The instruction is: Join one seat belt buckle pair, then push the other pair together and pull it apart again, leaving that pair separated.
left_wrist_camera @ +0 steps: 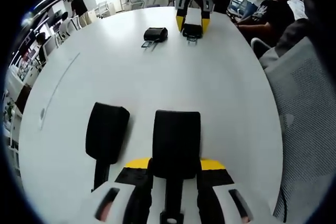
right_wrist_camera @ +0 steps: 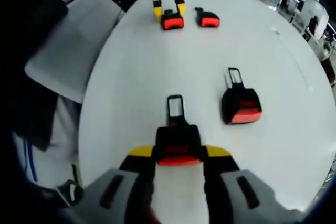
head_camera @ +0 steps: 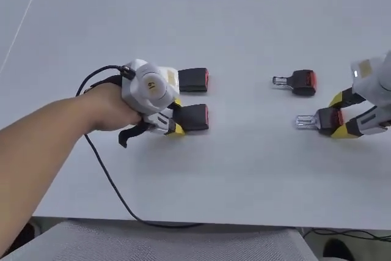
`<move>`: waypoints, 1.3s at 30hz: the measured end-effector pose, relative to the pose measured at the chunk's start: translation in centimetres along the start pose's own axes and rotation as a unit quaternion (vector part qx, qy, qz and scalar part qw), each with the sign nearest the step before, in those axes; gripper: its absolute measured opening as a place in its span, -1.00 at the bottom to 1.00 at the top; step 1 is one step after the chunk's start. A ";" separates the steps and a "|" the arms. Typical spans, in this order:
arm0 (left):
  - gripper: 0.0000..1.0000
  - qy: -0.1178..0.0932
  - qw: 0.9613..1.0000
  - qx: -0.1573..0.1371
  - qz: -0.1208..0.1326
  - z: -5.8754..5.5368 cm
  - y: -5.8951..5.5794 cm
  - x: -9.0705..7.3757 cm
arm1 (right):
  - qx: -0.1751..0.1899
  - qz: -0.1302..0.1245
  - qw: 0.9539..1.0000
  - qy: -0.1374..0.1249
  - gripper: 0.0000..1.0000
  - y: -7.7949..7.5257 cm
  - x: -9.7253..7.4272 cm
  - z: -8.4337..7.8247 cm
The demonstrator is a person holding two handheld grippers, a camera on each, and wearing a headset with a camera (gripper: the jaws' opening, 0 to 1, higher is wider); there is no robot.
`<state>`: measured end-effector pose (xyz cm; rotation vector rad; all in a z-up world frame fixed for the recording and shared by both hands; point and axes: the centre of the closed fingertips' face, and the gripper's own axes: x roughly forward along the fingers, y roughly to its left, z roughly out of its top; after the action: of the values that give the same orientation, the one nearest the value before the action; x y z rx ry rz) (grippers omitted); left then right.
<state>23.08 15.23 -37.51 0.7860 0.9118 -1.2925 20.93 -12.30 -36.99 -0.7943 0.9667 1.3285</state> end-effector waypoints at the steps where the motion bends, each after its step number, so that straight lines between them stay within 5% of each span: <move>1: -0.34 0.001 1.000 0.004 -0.001 0.0 0.0 0.0 | -0.004 0.000 1.000 0.001 -0.26 0.0 0.0 0.0; 13: -0.34 0.046 0.997 0.053 -0.023 -0.3 0.0 0.1 | -0.008 0.002 1.000 -0.013 -0.31 -0.3 0.0 0.0; 29: -0.34 0.044 0.997 0.052 -0.020 -0.5 0.1 0.1 | 0.016 -0.016 1.000 -0.011 -0.30 -0.3 0.3 0.7; 39: -0.34 0.039 0.998 0.053 -0.021 -0.3 0.0 0.1 | 0.022 -0.020 0.999 -0.028 -0.30 0.2 1.5 3.2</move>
<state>23.04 15.49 -37.70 0.9094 0.9315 -1.3645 21.13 -8.75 -37.06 -0.7355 0.9277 1.2851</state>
